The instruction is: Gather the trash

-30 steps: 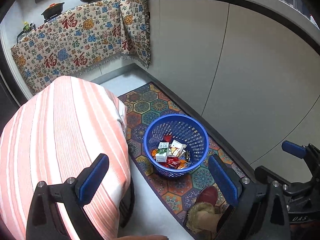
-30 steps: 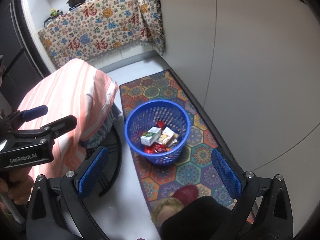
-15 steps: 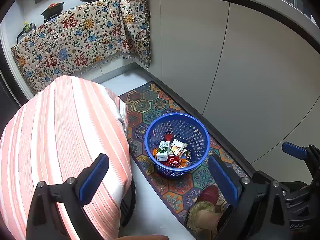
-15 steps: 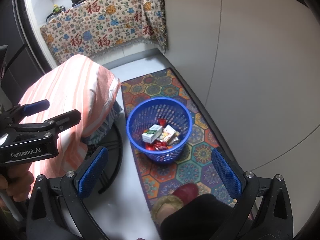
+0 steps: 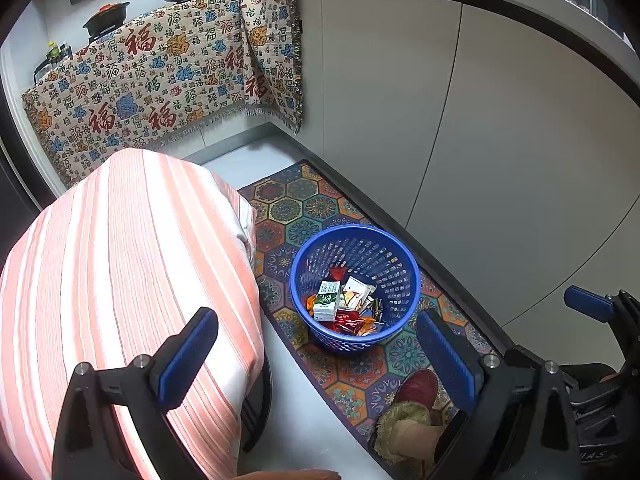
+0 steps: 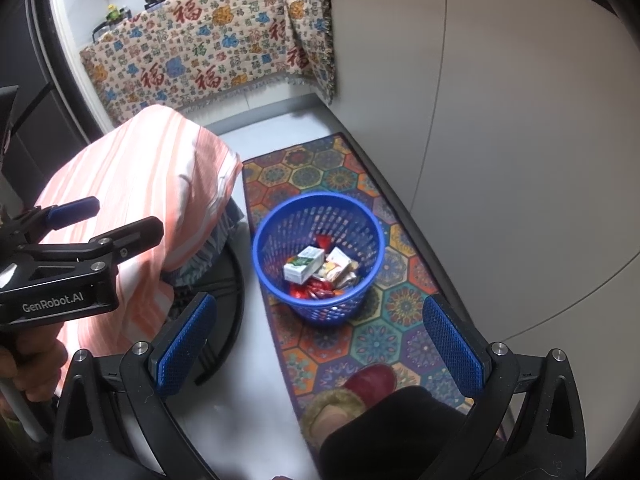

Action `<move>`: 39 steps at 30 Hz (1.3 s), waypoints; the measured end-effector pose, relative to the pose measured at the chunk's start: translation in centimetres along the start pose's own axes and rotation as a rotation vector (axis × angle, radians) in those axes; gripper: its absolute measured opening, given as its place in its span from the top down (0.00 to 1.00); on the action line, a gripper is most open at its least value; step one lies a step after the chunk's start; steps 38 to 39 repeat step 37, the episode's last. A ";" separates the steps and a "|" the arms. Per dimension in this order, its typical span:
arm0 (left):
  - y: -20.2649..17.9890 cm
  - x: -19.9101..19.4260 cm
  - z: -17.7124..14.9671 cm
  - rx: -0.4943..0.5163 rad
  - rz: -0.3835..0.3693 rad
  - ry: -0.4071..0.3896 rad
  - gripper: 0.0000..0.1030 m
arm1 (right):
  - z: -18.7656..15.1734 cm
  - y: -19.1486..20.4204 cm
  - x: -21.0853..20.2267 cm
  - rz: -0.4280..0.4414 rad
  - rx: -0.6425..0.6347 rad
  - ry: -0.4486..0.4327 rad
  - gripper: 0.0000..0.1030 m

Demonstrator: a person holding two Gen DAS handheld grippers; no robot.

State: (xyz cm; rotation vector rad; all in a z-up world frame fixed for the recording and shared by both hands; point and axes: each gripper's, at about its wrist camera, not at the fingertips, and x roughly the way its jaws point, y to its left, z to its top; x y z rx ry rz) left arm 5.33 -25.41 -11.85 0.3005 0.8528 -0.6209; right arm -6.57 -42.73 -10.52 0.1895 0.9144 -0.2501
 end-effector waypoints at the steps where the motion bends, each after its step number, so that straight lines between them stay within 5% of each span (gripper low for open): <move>1: 0.0 0.0 0.0 0.000 0.001 0.000 0.02 | 0.0 0.0 0.0 -0.002 -0.001 0.000 0.00; 39: 0.8 -0.4 0.0 -0.013 0.002 -0.007 0.02 | -0.2 -0.1 0.6 -0.014 0.013 0.030 0.00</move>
